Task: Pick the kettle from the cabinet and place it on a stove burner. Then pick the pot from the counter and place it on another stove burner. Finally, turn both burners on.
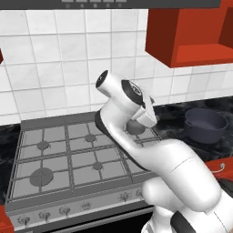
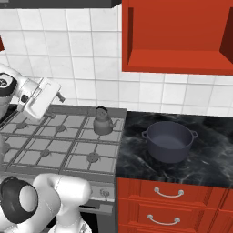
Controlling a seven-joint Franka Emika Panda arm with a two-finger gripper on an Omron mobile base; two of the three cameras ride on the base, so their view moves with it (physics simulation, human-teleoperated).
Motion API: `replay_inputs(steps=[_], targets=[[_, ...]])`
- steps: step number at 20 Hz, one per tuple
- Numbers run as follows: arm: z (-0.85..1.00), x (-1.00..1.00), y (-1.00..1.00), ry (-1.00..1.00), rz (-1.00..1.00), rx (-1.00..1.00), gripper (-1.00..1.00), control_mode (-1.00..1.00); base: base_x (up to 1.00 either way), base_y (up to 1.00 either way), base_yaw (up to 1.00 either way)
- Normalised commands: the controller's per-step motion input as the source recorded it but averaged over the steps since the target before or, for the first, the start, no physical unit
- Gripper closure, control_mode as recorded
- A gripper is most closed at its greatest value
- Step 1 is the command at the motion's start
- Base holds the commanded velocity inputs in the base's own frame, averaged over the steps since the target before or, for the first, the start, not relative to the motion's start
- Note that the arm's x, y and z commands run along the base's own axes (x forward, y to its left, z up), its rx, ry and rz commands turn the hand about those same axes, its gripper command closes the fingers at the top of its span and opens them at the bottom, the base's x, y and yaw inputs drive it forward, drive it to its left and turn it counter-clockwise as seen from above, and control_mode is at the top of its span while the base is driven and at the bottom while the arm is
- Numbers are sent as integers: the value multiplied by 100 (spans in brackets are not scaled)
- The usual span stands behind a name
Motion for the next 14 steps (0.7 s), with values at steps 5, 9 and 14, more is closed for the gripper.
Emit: replay_inputs(steps=[5, 9, 14], targets=[[0, -9, -47, 0, 6, 26, -100, -100, 0, 0, 0], [0, -6, -55, -1, 6, 26, -100, -100, 0, 0, 0], [0, -2, -56, 0, 2, 23, -100, -100, 0, 0, 0]])
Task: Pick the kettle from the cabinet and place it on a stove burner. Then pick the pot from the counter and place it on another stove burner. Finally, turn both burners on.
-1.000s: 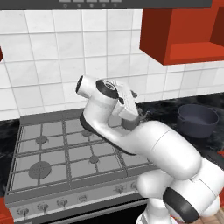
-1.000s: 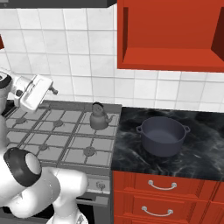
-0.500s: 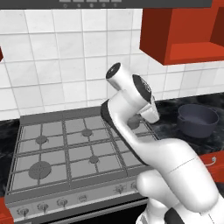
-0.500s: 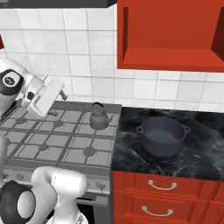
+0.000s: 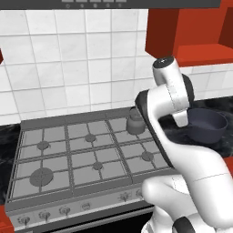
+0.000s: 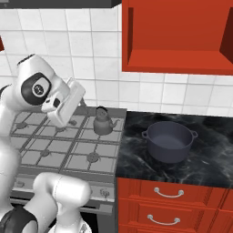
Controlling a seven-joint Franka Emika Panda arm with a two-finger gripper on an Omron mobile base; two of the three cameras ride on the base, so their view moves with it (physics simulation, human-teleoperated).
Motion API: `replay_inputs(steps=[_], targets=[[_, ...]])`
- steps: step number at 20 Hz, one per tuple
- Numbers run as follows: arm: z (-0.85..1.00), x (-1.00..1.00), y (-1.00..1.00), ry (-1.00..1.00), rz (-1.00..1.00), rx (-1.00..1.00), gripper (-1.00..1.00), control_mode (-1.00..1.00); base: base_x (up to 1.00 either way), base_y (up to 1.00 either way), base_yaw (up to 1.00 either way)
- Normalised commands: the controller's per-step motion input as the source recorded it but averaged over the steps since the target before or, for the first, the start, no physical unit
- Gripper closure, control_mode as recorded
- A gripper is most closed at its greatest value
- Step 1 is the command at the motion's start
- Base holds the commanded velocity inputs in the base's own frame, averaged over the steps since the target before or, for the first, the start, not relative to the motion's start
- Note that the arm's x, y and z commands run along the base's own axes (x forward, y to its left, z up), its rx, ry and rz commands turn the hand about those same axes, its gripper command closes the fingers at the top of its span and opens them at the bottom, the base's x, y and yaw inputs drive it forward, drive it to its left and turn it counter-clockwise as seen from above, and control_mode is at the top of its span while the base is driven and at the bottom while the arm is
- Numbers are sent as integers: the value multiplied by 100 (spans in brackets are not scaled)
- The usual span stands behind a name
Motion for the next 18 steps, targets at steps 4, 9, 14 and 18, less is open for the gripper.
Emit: replay_inputs(steps=[4, 9, 14, 18], targets=[[-9, 0, -54, 0, 1, 20, -100, -100, 0, 0, 0], [-13, 0, -53, 0, 1, 19, -100, -100, 0, 0, 0], [-13, 0, -45, 0, 1, 16, -100, -100, 0, 0, 0], [-14, 1, -39, 0, 0, 6, -100, -100, 0, 0, 0]])
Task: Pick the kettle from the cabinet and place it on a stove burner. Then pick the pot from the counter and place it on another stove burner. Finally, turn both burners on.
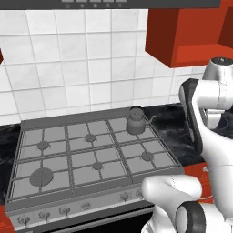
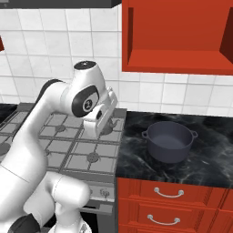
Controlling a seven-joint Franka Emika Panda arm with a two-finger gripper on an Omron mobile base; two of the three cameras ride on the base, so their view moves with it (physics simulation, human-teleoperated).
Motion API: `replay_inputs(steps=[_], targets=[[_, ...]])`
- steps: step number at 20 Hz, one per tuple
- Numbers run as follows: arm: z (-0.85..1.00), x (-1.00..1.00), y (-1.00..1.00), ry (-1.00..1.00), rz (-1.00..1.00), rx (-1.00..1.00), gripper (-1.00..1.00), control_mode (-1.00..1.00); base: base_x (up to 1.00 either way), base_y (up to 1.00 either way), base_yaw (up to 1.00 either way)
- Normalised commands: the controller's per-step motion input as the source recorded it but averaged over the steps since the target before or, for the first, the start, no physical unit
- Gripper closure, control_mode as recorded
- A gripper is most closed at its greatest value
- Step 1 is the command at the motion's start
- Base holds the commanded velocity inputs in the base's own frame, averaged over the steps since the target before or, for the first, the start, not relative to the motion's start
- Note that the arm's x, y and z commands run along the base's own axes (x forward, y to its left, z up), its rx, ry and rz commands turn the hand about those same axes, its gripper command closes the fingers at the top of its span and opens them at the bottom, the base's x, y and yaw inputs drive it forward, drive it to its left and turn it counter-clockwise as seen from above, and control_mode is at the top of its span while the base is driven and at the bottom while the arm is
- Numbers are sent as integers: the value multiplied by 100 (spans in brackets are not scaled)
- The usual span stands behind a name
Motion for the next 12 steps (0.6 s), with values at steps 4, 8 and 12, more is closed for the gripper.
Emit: replay_inputs(steps=[4, 8, 12], targets=[[-15, 7, -50, 0, 0, 9, -100, -100, 0, 0, 0], [-24, 10, -48, 1, 0, 8, -100, -100, 0, 0, 0], [-21, 9, -47, 0, 1, 8, -100, -100, 0, 0, 0]])
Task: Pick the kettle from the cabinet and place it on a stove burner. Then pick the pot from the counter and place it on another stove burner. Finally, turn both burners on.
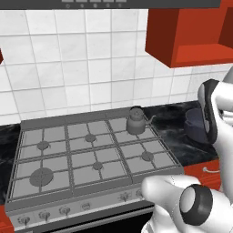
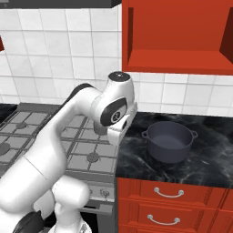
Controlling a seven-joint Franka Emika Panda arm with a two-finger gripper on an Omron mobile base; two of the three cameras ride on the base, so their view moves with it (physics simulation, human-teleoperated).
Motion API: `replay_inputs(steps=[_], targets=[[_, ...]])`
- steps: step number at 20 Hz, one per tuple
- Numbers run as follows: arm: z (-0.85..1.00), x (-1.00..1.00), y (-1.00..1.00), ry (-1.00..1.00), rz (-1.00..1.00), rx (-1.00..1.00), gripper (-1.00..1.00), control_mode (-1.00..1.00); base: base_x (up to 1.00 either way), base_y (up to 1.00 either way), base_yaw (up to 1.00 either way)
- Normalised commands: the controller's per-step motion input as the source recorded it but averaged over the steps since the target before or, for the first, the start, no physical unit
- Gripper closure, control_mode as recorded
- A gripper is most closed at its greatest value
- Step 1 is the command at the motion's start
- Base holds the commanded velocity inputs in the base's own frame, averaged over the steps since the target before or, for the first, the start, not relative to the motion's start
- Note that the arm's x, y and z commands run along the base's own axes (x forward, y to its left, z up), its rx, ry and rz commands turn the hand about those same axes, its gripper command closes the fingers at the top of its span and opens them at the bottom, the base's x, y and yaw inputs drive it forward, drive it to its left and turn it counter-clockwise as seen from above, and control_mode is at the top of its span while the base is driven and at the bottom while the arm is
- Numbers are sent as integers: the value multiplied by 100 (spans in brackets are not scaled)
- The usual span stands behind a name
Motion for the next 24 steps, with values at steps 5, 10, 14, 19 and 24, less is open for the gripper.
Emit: replay_inputs(steps=[5, 10, 14, 19, 24], targets=[[-21, 12, -48, 0, 5, 7, -100, -100, 0, 0, 0], [-17, 17, -40, 0, 9, 6, -100, -100, 0, 0, 0], [-25, 20, -34, 0, 11, 1, -100, -100, 0, 0, 0], [-36, 18, -24, 0, 10, 0, -100, -100, 0, 0, 0], [-37, 27, -17, -2, 6, -3, -100, -100, 0, 0, 0]])
